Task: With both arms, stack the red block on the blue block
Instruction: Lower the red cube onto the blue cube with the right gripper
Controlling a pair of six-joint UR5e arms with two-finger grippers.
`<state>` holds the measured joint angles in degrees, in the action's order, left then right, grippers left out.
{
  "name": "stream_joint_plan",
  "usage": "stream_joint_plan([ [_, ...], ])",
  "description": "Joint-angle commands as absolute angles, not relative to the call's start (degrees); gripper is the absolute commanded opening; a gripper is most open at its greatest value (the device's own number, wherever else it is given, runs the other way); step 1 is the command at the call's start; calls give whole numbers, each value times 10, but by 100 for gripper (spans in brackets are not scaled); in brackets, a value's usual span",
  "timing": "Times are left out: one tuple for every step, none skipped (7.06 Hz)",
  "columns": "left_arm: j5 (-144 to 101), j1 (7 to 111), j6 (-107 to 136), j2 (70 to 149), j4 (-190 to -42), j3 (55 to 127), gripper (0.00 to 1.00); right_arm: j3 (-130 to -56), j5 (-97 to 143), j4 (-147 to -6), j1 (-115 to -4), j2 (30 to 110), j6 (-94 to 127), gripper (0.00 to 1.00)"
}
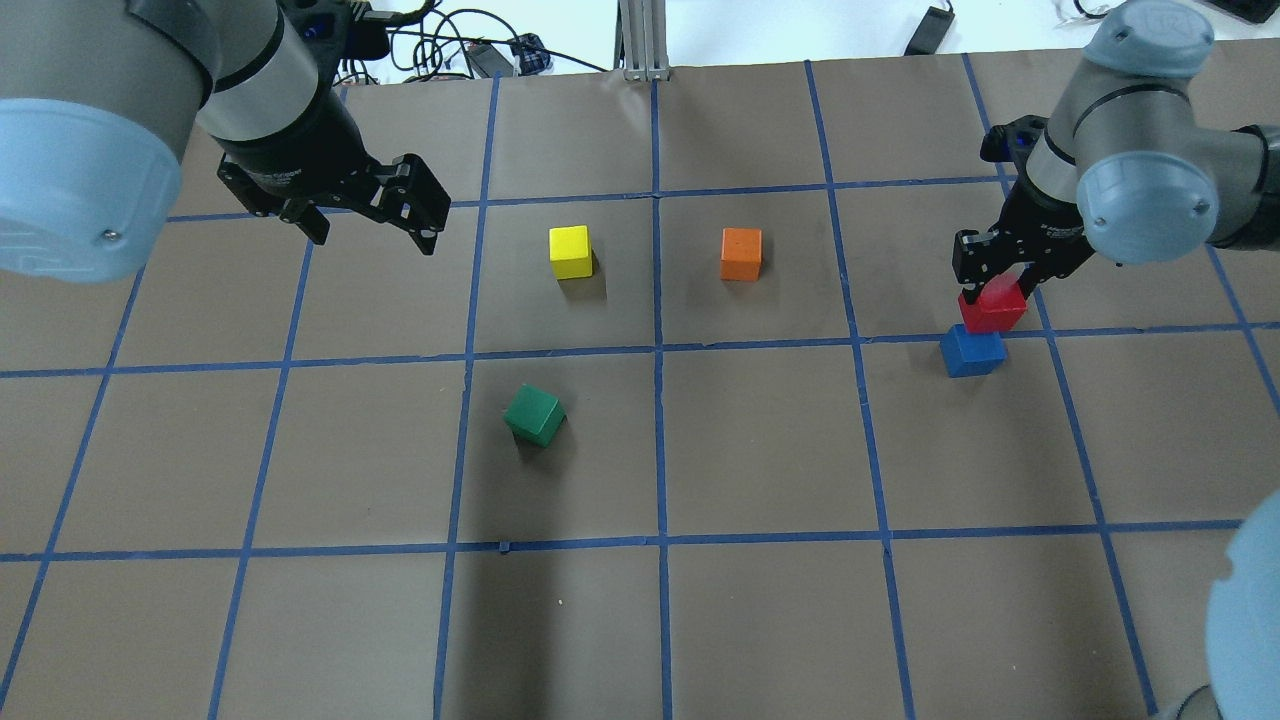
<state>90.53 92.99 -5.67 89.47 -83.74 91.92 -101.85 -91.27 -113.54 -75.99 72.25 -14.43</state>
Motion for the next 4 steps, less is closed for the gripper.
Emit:
stream_joint_plan([
  [905,929,-57,896,-837,919,100,-1035,-911,-1140,-759,727,-145,0],
  [905,930,-57,895,-837,918,100,-1036,-910,-1140,-759,732,-145,0],
  [905,929,-57,896,-837,919,100,-1036,-911,-1139,-759,734,-145,0],
  [905,929,-57,895,-838,918,100,-1036,-914,-1138,-759,734,-145,0],
])
